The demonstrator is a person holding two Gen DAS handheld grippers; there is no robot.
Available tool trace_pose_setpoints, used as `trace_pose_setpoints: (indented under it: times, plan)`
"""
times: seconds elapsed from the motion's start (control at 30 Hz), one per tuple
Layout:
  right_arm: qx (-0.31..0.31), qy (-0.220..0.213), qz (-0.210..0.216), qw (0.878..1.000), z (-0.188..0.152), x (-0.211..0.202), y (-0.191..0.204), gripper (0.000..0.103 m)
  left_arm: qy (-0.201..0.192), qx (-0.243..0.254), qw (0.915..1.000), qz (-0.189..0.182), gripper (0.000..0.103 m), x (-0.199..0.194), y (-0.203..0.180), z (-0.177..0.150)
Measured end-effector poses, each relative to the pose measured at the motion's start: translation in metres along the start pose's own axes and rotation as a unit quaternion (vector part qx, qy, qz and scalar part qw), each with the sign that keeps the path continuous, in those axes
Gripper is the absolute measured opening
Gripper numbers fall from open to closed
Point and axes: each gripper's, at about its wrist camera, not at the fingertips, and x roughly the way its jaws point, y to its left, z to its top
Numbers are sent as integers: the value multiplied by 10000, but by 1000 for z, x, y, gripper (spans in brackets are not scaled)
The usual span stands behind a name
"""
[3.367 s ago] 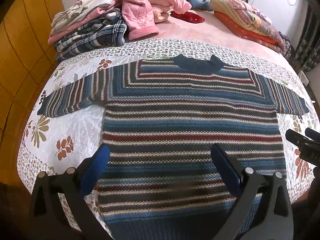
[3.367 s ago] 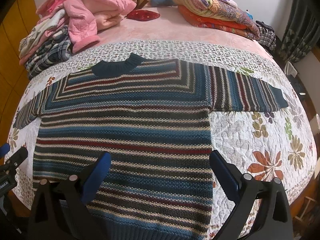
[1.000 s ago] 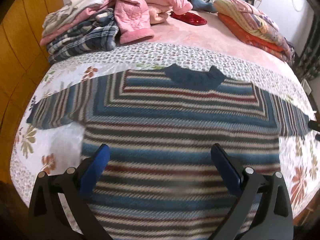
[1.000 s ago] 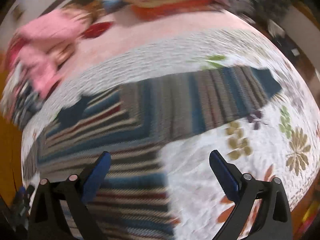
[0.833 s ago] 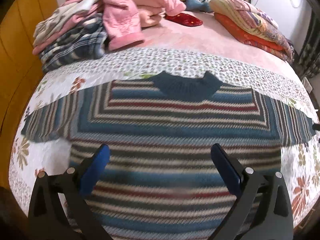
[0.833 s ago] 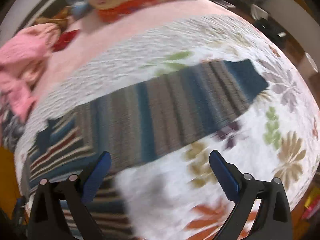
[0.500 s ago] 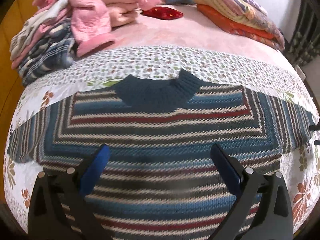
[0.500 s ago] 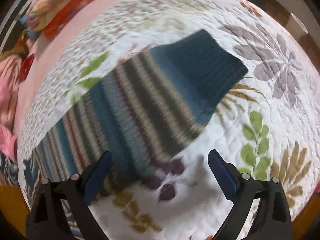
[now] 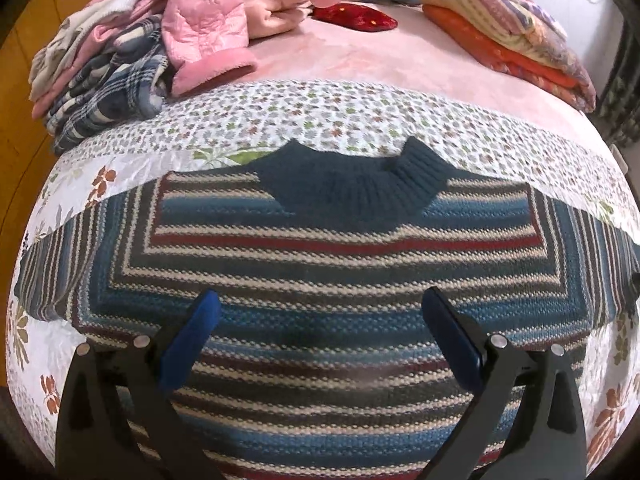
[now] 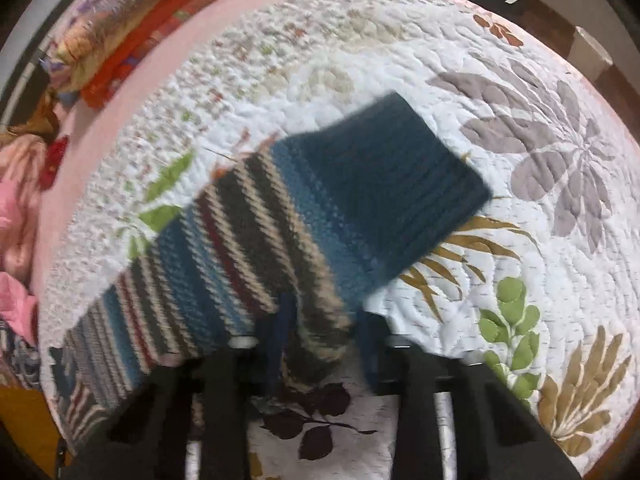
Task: Fold small clothes
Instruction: 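Grasp the sleeve cuff with the right gripper and fold it across the sweater body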
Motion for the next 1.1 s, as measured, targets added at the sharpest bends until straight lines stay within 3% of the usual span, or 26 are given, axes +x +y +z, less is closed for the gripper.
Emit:
trace_pose_setpoints:
  times: [0.2,0.4,0.67,0.77,0.93,1.1]
  plan:
    - [-82,-219,364,9991,-5,-25,23,16,39,-134,9999,6,100,-1,13,7]
    - [-698,-201,785,9943,-22,-35,89,16,145,-242,9996,4,100,1,23,6]
    - [-1980,90,1252,9721,-93,-40,201,16,167,-429,9989,-111,100,-2,32,9]
    - [-2406,216,1294,9617,-121,-36,234,11,196,-483,9985,-182,100,-3,33,10]
    - [-2880,540,1453,9450,-155,-24,272,9,271,-529,9977,-318,100,-1,32,10]
    - [-3318,652,1331,9316,-180,-18,291,11,314,-520,9973,-402,100,0,29,10]
